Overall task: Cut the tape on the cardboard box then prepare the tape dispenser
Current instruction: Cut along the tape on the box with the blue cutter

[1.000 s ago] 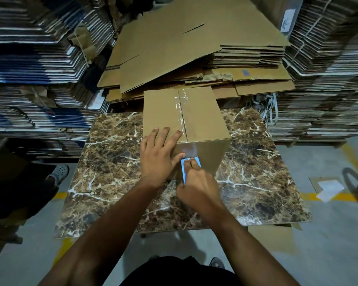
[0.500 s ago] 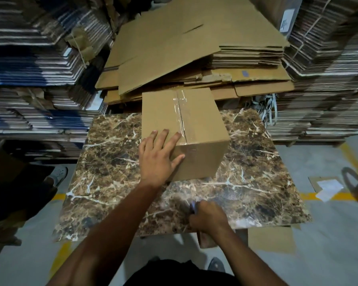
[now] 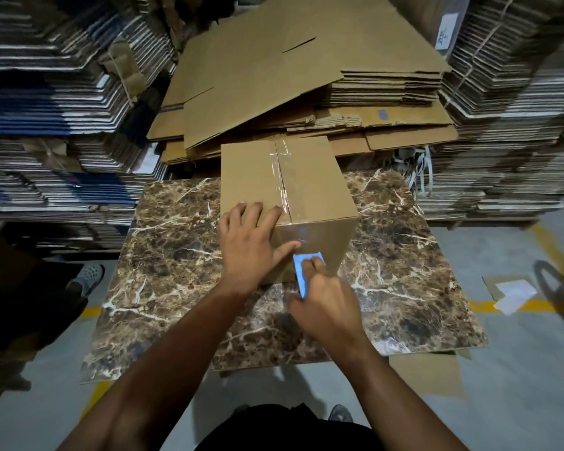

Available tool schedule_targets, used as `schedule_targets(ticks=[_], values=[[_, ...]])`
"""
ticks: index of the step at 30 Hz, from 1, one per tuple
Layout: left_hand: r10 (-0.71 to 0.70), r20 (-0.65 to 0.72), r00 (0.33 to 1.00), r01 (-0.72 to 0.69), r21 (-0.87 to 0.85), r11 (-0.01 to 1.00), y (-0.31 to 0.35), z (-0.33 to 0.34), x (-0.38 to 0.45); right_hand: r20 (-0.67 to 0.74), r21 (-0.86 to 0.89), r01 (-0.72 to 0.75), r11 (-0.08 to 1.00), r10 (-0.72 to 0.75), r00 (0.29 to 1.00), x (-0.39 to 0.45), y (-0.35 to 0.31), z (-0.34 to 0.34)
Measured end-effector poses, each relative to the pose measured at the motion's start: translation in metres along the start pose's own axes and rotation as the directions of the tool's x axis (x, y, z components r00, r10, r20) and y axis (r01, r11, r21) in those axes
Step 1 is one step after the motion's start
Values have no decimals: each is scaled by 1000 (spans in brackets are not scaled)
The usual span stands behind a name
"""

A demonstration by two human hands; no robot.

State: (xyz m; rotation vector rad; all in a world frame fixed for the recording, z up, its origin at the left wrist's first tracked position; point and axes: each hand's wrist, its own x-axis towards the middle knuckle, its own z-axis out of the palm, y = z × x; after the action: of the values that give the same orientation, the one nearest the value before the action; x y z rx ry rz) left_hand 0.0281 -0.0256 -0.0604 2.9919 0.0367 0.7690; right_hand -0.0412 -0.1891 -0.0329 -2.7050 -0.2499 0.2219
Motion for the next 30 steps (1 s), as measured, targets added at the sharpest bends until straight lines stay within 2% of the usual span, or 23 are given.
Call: schedule_targets(ticks=[6, 12, 14, 15, 16, 18, 19, 24, 26, 28, 29, 30], values=[[-6, -44, 999, 8, 40, 999, 5, 8, 4, -47, 25, -30, 999, 32, 998, -4, -1, -19], [36, 103, 994, -42, 56, 998, 2, 17, -5, -29, 26, -71, 997, 72, 997, -8, 7, -18], [60, 79, 995, -63, 45, 997, 1, 16, -5, -35, 26, -74, 997, 75, 997, -10, 11, -18], [120, 50, 991, -123, 60, 991, 0, 17, -5, -37, 27, -75, 997, 76, 996, -11, 14, -18], [223, 25, 974, -225, 104, 969, -1, 20, -6, -40, 29, -76, 997, 77, 996, -11, 16, -18], [447, 26, 894, -440, 237, 866, -5, 29, -13, -41, 27, -79, 996, 80, 996, -13, 19, -18], [507, 52, 860, -500, 279, 820, -7, 33, -16, -36, 27, -81, 996, 82, 996, -13, 20, -18], [593, 239, 768, -637, 380, 671, -20, 46, -20, 1, 35, -108, 994, 108, 994, -18, 23, -18], [644, 358, 676, -736, 371, 567, -28, 60, -26, 6, 29, -111, 993, 111, 994, -18, 24, -17], [687, 477, 548, -835, 273, 477, -37, 78, -42, 10, 30, -108, 994, 108, 994, -18, 24, -17], [689, 516, 508, -854, 200, 481, -40, 82, -49, 10, 35, -104, 994, 104, 995, -19, 25, -17], [691, 520, 502, -852, 159, 499, -40, 83, -54, 8, 43, -100, 994, 100, 995, -19, 25, -17]])
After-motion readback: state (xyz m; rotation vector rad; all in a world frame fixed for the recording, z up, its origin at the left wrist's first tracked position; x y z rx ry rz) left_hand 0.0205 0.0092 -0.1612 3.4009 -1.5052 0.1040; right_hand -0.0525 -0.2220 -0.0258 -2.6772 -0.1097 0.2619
